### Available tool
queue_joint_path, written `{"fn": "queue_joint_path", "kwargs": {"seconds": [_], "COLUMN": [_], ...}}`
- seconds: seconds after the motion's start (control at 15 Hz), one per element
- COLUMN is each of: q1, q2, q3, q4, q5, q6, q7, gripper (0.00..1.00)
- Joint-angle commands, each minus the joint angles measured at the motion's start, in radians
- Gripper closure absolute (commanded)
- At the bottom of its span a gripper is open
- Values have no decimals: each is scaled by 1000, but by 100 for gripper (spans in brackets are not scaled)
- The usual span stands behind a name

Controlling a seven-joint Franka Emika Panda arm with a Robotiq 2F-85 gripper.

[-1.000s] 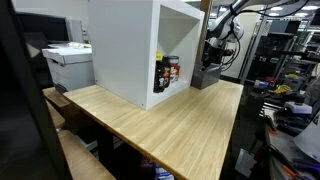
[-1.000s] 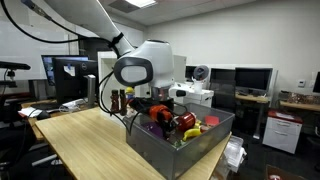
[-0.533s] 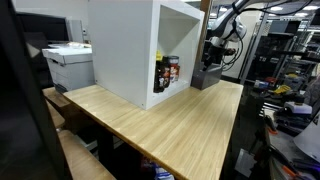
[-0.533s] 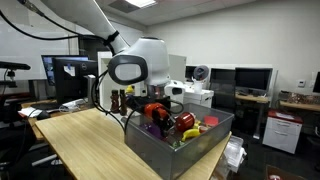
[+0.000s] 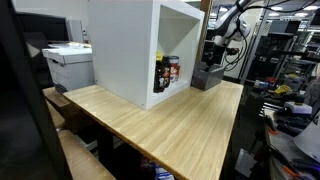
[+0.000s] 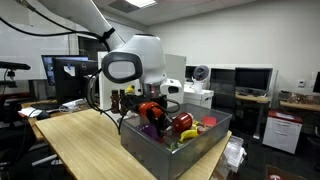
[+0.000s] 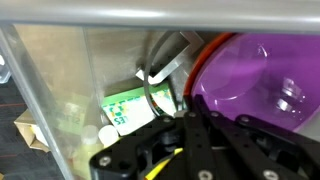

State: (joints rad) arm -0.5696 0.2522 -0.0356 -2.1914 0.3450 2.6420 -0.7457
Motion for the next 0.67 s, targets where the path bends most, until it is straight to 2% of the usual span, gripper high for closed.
{"fn": "queue_joint_path", "kwargs": {"seconds": [0.0, 0.6], "q1": [20, -1], "q2": [-62, -34], "q3": [-26, -82], "q4": [-67, -2], "q5": [52, 192], "q6": [9, -106], "q7": [-78, -168], "gripper": [99, 99]}}
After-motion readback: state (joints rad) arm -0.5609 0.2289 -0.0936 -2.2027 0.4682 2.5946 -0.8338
